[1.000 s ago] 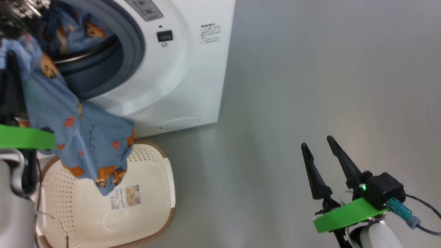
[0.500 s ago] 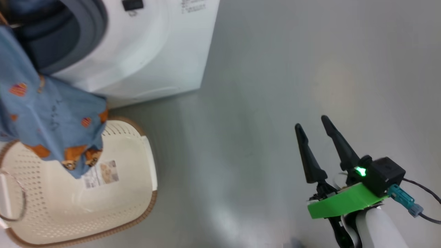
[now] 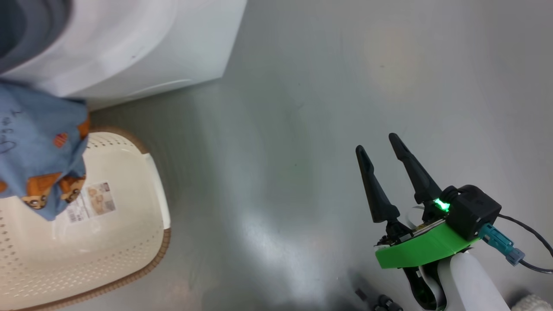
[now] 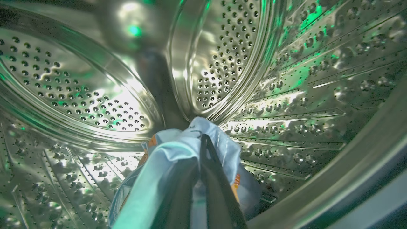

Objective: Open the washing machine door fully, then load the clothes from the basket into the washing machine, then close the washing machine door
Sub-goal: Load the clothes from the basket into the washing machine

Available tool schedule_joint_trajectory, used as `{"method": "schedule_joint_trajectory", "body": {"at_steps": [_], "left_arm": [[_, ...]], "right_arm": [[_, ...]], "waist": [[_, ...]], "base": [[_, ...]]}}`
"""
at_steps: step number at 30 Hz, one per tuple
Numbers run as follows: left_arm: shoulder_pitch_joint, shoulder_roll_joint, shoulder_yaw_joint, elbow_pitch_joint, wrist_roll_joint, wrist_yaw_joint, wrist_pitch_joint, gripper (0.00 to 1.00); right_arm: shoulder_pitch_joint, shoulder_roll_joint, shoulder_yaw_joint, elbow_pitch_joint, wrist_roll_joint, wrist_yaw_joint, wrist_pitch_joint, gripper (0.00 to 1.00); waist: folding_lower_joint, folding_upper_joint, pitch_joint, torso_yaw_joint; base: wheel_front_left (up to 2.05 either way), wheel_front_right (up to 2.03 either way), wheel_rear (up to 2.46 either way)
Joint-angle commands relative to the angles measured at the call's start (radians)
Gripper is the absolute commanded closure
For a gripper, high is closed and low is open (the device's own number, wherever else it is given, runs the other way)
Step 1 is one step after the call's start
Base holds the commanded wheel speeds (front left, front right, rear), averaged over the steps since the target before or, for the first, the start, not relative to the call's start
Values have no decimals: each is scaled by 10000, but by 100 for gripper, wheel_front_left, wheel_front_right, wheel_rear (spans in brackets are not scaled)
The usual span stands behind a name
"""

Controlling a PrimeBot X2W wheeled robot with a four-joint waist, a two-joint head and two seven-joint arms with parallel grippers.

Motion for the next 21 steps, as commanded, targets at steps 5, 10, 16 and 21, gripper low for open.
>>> {"method": "schedule_joint_trajectory", "body": {"at_steps": [5,10,16,21], "left_arm": [[-1138,886,-191,652,-672,-29,851,100],[-1747,1027,-521,1126,-1377,-29,1793,100],[-2341,1312,-986,1374,-1671,-29,2351,100],[-2860,1358,-1330,1146,-1784,-29,1430,100]], "right_arm": [[131,15,433,-289,308,87,-48,0],[277,15,542,-326,315,87,-48,0],[334,15,772,-388,333,87,-48,0],[347,15,929,-409,366,87,-48,0]], "waist": [[0,-1,542,-379],[0,-1,800,-430],[0,-1,1017,-482],[0,-1,1181,-520]], "base": [[0,0,0],[0,0,0],[0,0,0],[0,0,0]]}}
